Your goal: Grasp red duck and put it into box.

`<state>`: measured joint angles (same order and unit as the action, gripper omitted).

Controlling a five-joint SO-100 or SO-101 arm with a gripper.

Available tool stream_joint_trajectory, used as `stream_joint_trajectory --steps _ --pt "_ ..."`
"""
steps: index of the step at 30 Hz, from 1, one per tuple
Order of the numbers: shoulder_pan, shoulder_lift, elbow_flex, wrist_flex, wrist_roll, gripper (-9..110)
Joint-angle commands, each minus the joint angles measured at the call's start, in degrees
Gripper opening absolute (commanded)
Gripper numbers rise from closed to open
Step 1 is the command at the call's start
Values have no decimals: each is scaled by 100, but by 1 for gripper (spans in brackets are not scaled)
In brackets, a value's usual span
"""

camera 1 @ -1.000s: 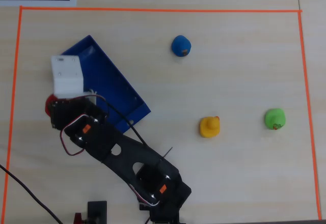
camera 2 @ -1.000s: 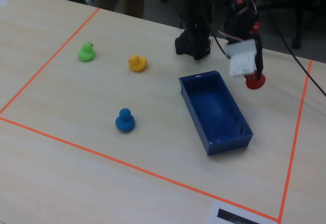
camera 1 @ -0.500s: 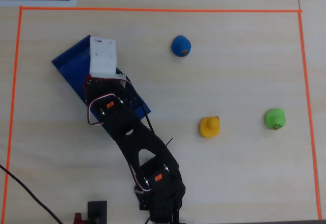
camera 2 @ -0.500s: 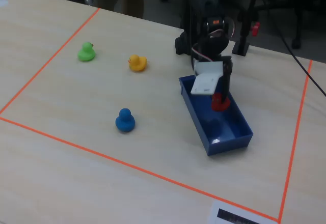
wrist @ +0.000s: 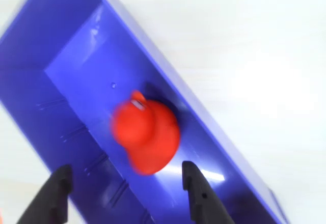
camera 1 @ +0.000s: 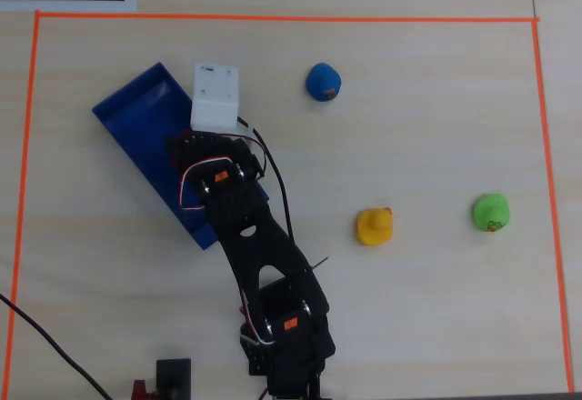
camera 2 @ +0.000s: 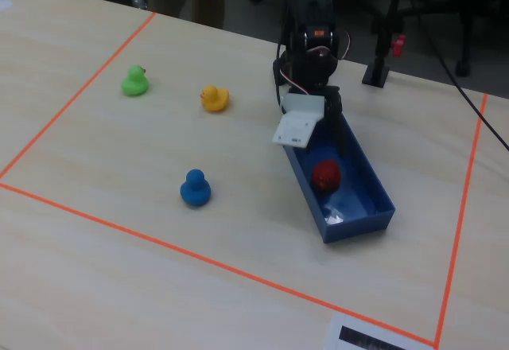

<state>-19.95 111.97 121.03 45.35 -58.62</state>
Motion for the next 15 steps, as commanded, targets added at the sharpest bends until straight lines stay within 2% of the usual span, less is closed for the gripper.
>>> stream_joint_trajectory --steps 1,6,11,15 --pt "272 949 -290 70 -70 24" --pt "976 2153 -105 -211 -492 1" --pt "1600 3630 817 -686 -870 0" --pt "1898 5159 2347 -1617 -1125 0"
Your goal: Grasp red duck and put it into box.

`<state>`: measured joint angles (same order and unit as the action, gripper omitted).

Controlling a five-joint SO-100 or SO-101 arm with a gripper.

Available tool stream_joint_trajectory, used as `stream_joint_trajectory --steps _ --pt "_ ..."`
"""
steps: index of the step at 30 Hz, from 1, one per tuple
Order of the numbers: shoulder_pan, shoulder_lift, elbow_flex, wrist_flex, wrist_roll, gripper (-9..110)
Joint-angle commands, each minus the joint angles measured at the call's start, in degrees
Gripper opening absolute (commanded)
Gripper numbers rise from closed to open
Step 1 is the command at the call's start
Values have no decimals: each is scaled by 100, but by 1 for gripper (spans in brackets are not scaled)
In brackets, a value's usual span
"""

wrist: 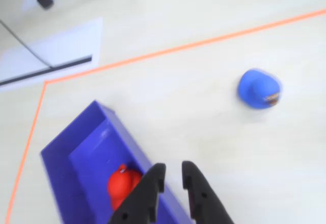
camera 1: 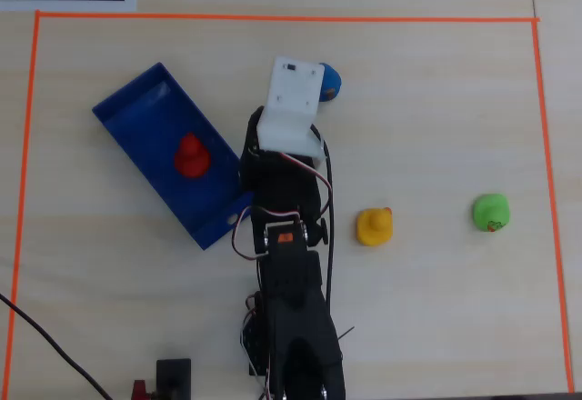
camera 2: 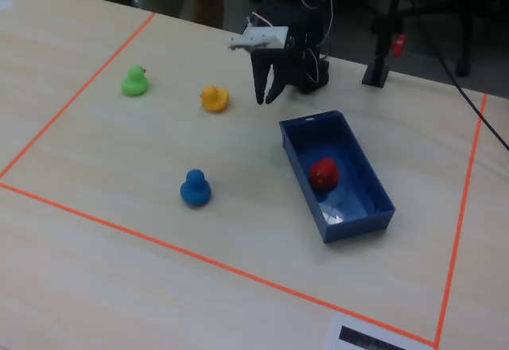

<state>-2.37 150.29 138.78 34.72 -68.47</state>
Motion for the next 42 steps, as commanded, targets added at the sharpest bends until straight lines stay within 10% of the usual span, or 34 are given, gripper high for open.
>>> stream_joint_trajectory --steps 1,7,42 --pt "185 1749 932 -668 -176 0" --pt "325 3946 2241 -255 -237 0" --pt "633 3937 3946 4061 -809 1"
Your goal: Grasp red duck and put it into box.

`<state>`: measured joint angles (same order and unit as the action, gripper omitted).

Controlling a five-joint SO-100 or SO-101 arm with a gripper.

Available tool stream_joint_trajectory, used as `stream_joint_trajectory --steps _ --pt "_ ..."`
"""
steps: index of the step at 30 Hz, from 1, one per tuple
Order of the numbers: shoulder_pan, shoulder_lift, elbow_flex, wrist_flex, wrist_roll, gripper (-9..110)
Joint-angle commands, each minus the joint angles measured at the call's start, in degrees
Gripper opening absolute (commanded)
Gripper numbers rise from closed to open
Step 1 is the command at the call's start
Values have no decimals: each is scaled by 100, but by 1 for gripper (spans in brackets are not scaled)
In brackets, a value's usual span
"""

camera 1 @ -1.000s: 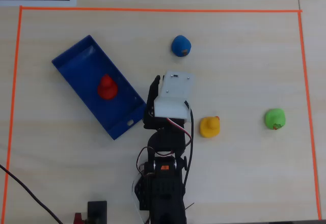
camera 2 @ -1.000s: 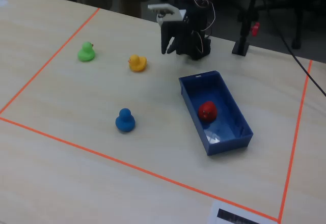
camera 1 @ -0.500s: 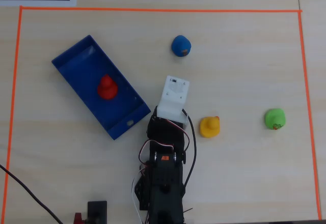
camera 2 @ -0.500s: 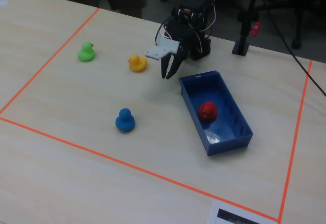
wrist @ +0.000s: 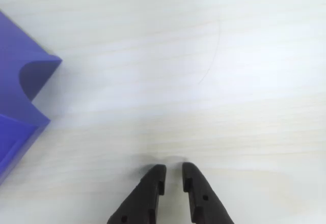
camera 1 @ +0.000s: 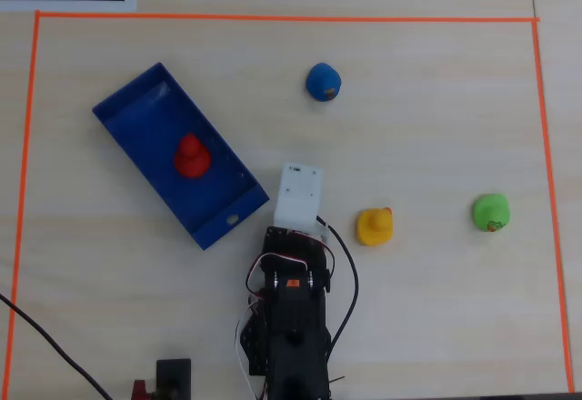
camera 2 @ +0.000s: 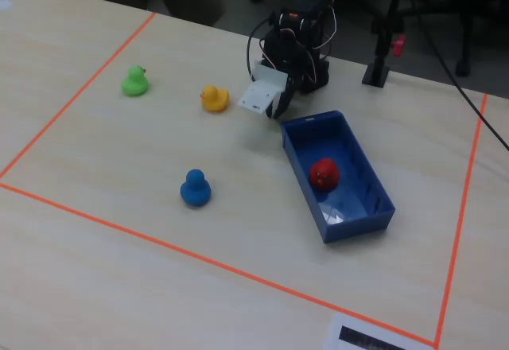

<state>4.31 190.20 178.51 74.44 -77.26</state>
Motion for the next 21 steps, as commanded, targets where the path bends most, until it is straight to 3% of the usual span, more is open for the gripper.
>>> stream_joint_trajectory --steps 1,21 --pt "-35 -53 -26 88 70 4" --pt "-35 -53 -26 88 70 5"
